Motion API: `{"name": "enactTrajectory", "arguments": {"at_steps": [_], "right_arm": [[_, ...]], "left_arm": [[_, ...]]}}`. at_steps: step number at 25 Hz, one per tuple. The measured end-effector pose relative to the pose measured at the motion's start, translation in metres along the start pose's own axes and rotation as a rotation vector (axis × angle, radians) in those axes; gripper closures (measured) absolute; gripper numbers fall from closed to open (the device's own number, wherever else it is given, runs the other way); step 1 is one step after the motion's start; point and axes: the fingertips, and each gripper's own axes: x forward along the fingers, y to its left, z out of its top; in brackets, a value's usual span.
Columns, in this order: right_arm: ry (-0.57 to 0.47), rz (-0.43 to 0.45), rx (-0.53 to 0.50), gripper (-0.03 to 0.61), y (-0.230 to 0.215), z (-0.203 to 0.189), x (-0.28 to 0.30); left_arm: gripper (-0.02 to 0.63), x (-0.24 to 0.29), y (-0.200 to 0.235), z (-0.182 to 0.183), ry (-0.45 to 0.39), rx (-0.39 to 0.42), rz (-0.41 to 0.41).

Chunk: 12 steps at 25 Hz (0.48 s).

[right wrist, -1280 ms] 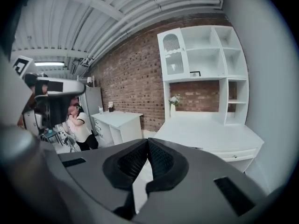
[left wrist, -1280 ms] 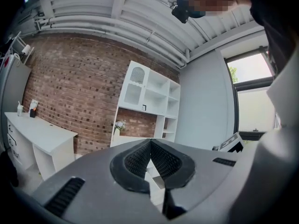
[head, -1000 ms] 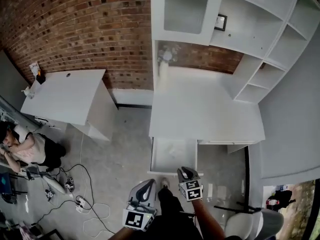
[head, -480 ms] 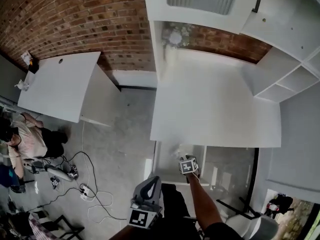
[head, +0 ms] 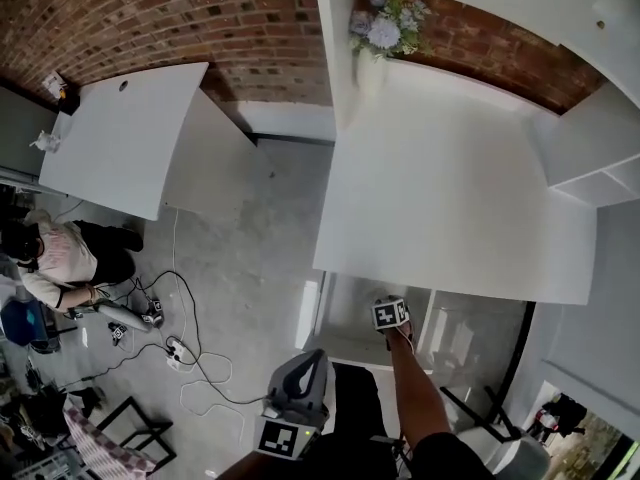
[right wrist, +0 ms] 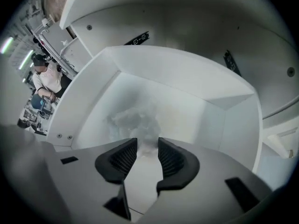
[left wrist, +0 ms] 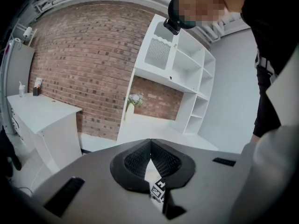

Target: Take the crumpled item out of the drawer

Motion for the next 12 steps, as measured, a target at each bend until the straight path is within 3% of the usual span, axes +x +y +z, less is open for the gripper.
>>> {"name": "enactTrajectory", "arguments": {"at_steps": [3, 7, 12], "right_arm": [[-0.008, -0.009, 0.001, 0.446, -0.003, 0.000, 0.007], [-0.043, -0.035, -0.001, 0.555, -0.005, 0.004, -0.005], [-0.131, -0.067, -0.007, 0.561, 0.017, -0.007, -0.054]], "left_arm": [[0.589, -0.006, 0.005, -0.006, 0.005, -0.002, 0.010], [0.589, -0.025, 0.004, -0.004, -0.025, 0.000, 0.017], [0.589, -0.084, -0.003, 0.002, -0.078, 0.005, -0.006]]}}
